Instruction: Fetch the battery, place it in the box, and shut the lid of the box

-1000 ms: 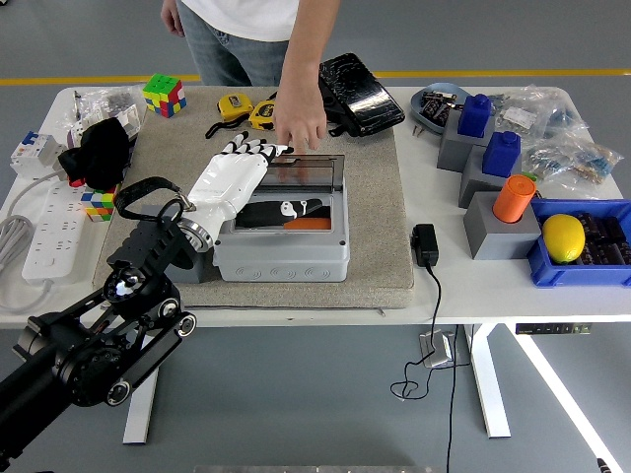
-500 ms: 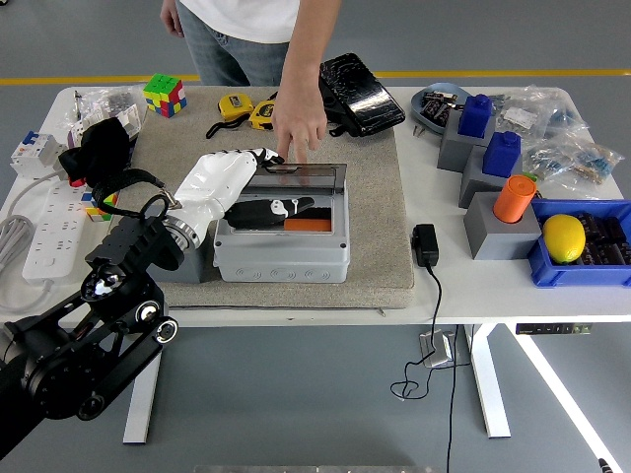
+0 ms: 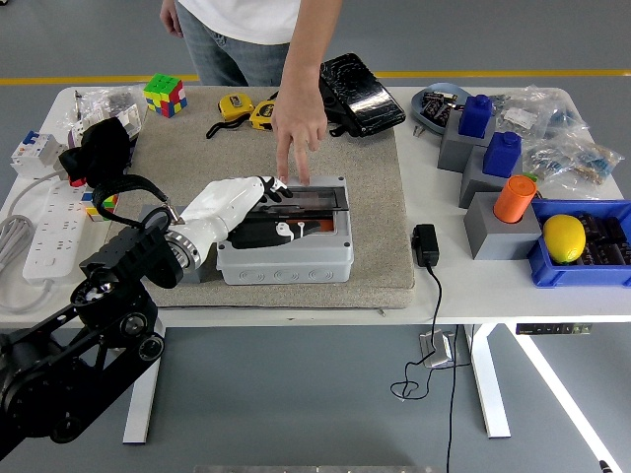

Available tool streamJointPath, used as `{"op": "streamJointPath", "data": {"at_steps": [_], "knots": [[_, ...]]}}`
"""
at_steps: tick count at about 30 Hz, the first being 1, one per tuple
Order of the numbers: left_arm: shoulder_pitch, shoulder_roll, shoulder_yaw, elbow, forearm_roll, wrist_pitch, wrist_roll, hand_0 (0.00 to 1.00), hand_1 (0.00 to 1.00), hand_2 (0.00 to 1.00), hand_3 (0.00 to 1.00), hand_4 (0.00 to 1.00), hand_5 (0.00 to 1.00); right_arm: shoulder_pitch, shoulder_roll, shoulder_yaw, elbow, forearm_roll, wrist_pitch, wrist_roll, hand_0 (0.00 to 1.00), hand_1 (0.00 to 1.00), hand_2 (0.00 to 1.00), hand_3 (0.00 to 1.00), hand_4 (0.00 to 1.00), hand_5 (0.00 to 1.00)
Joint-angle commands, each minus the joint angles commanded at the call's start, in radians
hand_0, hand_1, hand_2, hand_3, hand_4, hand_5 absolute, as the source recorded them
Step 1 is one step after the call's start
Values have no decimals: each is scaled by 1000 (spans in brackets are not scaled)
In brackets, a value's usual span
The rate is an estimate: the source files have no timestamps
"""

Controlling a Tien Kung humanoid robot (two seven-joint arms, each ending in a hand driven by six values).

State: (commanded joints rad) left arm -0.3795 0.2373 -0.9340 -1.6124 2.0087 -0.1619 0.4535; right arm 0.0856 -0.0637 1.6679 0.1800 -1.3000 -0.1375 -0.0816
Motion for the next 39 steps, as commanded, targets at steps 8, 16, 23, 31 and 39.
{"op": "streamJointPath", "data": {"at_steps": [8,16,23,31,39], "knots": [[1,-1,-3,2,35,60,-52,630,724,734,767,998,998,0,-1,0,0,0,0,-1,821,771,750,791,998,998],[6,-30,-68,40,126,377,-284,776,825,808,803,998,998,3,1,-2,0,2,-1,-1,821,771,750,791,998,998],[27,-61,-162,113,138,595,-463,998,998,990,954,998,998,7,5,-2,0,2,-1,0,821,771,750,791,998,998],[87,-130,-361,190,-37,626,-646,998,998,998,998,998,998,7,8,-1,0,2,-1,0,821,770,750,791,998,998],[96,-101,-478,253,-374,486,-791,998,998,998,998,998,998,11,8,-2,0,6,0,2,820,771,750,791,998,998]]}}
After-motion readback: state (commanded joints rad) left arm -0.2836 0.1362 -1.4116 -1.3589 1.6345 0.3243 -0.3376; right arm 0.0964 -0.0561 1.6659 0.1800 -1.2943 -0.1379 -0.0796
